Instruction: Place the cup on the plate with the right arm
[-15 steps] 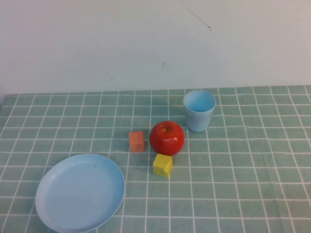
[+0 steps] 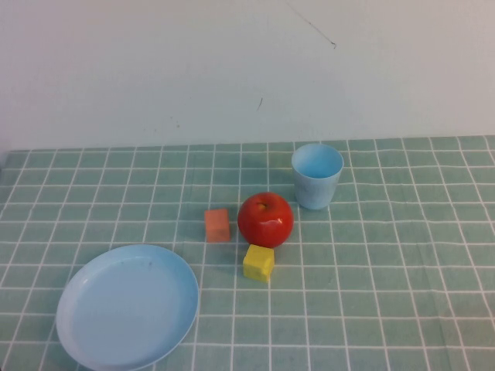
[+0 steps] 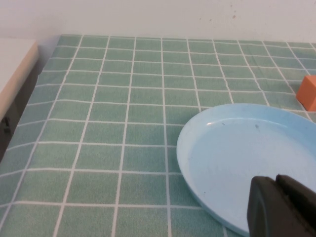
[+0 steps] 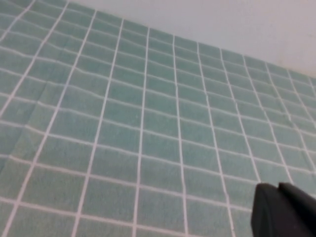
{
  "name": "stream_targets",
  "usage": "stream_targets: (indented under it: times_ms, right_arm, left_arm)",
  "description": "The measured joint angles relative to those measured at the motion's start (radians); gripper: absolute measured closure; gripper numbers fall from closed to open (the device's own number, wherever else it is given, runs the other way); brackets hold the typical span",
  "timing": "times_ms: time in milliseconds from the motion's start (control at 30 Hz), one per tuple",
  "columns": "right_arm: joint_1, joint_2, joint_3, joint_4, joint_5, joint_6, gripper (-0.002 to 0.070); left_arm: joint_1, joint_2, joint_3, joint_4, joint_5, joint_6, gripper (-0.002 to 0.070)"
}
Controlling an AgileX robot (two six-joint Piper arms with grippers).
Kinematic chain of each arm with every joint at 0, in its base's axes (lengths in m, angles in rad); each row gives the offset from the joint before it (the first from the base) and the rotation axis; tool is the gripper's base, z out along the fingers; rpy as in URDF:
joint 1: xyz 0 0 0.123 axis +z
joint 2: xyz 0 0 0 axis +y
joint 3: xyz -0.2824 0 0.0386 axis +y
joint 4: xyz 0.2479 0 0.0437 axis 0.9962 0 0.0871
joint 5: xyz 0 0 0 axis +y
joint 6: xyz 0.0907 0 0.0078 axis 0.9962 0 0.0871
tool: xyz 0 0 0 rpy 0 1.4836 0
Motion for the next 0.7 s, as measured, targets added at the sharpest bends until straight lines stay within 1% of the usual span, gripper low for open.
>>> stream_targets:
  times_ms: [67, 133, 367, 533, 700]
  right_arm:
    - [0.0, 0.0, 0.0, -0.002, -0.055, 0.0, 0.0678]
    - [0.0, 0.0, 0.0, -0.02, -0.153, 0.0, 0.0678]
    - [0.0, 0.0, 0.0, -0.105, -0.585, 0.0, 0.0678]
    - [0.0, 0.0, 0.0, -0.118, -0.74, 0.011, 0.0678]
    - [0.0, 0.0, 0.0, -0.132, -0.825, 0.029, 0.0678]
  left_arm:
    - [0.0, 0.0, 0.0, 0.0, 0.0, 0.0, 0.0678]
    - [0.0, 0.0, 0.0, 0.0, 0.0, 0.0, 0.0678]
    - [0.0, 0.0, 0.0, 0.0, 0.0, 0.0, 0.0678]
    - [0.0, 0.0, 0.0, 0.0, 0.0, 0.0, 0.0678]
    - [0.0, 0.0, 0.0, 0.0, 0.0, 0.0, 0.0678]
